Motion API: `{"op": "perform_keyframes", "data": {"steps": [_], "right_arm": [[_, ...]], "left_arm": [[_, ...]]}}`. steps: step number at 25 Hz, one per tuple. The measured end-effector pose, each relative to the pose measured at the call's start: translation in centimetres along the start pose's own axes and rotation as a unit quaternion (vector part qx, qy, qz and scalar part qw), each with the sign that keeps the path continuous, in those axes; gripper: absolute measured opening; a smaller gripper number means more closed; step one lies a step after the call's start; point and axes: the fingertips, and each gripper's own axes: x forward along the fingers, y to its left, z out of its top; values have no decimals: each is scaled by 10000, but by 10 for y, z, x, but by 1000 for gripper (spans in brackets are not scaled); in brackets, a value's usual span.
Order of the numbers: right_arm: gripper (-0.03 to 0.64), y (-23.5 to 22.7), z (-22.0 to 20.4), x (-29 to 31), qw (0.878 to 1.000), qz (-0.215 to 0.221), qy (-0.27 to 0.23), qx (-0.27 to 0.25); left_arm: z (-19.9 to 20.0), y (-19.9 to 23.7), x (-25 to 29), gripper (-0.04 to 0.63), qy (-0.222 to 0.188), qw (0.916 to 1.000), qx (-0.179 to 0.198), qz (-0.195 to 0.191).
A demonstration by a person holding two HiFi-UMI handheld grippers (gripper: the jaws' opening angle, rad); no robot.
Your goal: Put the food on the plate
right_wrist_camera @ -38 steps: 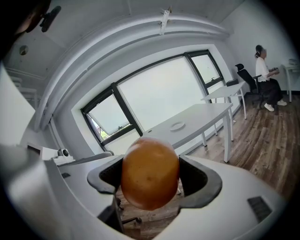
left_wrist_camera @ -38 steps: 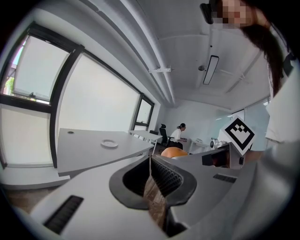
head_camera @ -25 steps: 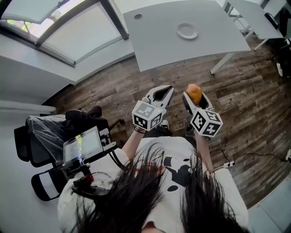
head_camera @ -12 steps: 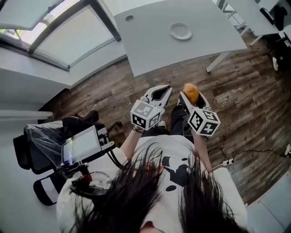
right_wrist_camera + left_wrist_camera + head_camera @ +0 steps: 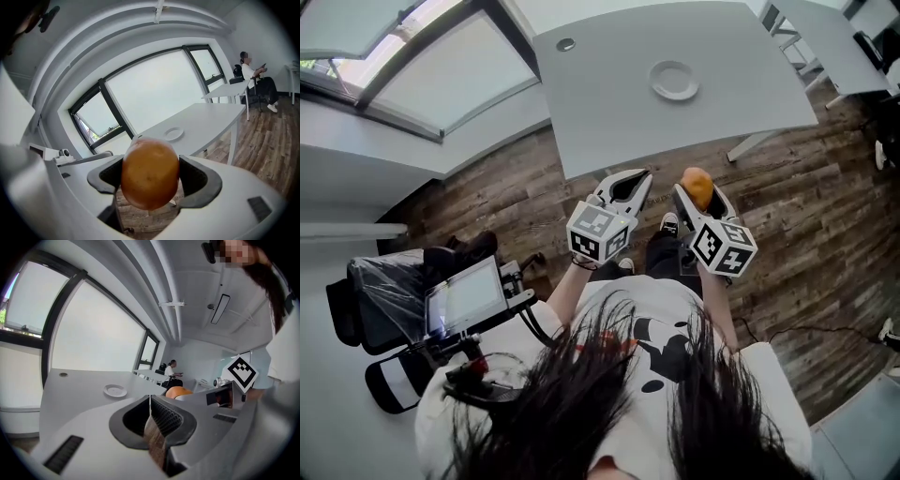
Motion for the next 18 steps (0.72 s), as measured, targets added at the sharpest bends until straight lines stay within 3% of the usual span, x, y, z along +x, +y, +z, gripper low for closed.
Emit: {"op": "perform_keyframes", "data": {"steps": [11, 18], "right_arm": [[365, -45, 59, 61, 9994, 270, 203, -60], [365, -117, 105, 103, 9984, 402, 393, 39]], "left_arm": [[31, 25, 82, 11, 35, 9997, -79, 225], [46, 31, 175, 11, 202, 9990, -159, 363]]}}
